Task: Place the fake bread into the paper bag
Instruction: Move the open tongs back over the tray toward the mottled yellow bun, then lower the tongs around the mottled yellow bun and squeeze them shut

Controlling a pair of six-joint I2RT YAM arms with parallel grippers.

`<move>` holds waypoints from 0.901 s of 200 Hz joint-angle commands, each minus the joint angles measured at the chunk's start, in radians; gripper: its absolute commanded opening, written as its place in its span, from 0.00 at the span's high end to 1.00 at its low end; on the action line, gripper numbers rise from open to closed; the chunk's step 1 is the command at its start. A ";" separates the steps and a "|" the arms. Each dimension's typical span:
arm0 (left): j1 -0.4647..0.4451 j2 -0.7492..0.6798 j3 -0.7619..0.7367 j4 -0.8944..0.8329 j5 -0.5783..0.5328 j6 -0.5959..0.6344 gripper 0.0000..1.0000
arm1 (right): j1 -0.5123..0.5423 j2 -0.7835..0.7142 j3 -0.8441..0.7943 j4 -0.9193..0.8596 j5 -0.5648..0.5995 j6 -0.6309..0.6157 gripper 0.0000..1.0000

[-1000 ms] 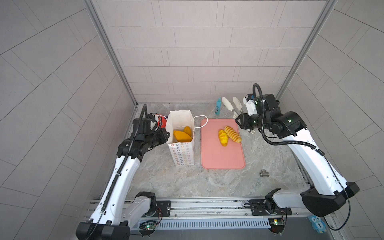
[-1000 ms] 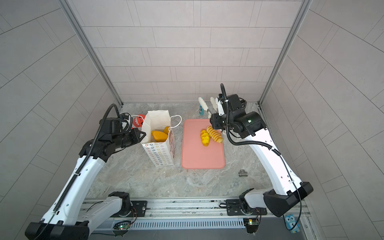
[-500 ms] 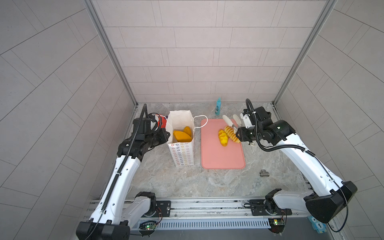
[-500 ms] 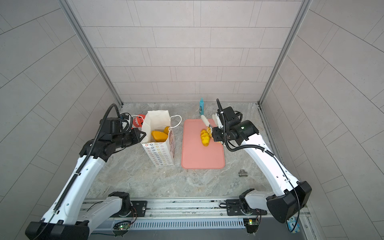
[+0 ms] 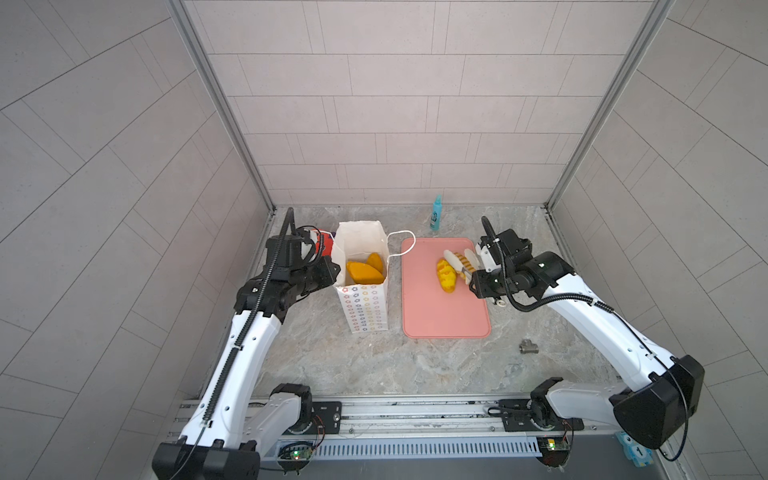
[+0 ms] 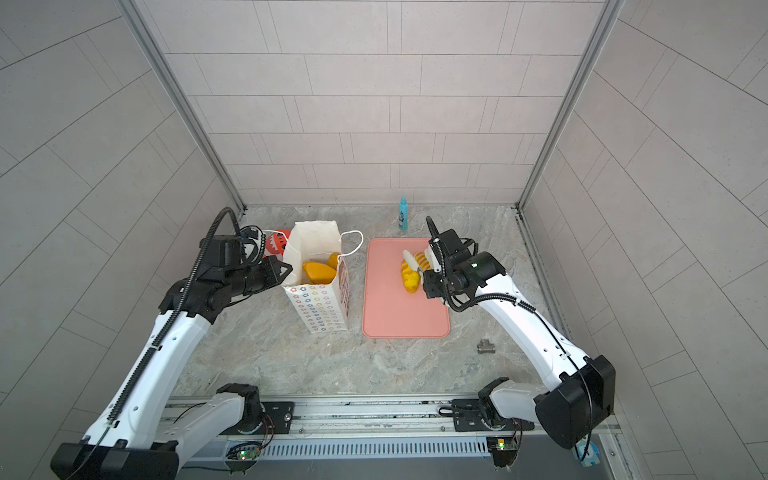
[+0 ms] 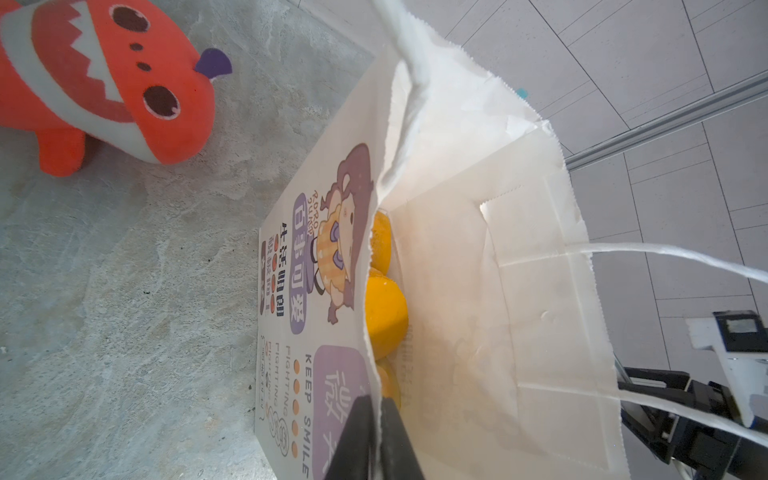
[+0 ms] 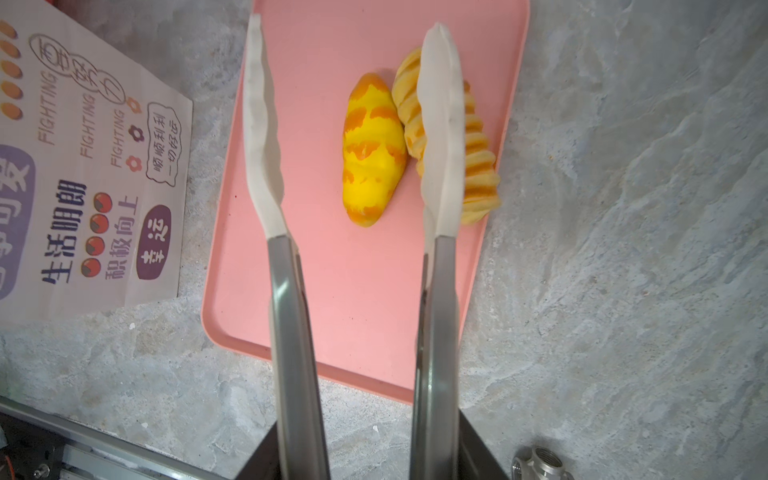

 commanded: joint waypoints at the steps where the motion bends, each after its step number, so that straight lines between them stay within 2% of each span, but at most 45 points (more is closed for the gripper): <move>1: 0.003 0.007 0.013 0.019 0.005 0.004 0.89 | 0.024 -0.048 -0.037 0.033 -0.001 0.035 0.51; 66: 0.003 0.007 0.009 0.022 0.010 0.004 0.89 | 0.064 -0.063 -0.149 0.065 0.001 0.087 0.49; 180: 0.004 0.005 0.004 0.027 0.015 0.004 0.89 | 0.094 0.018 -0.214 0.112 0.024 0.109 0.48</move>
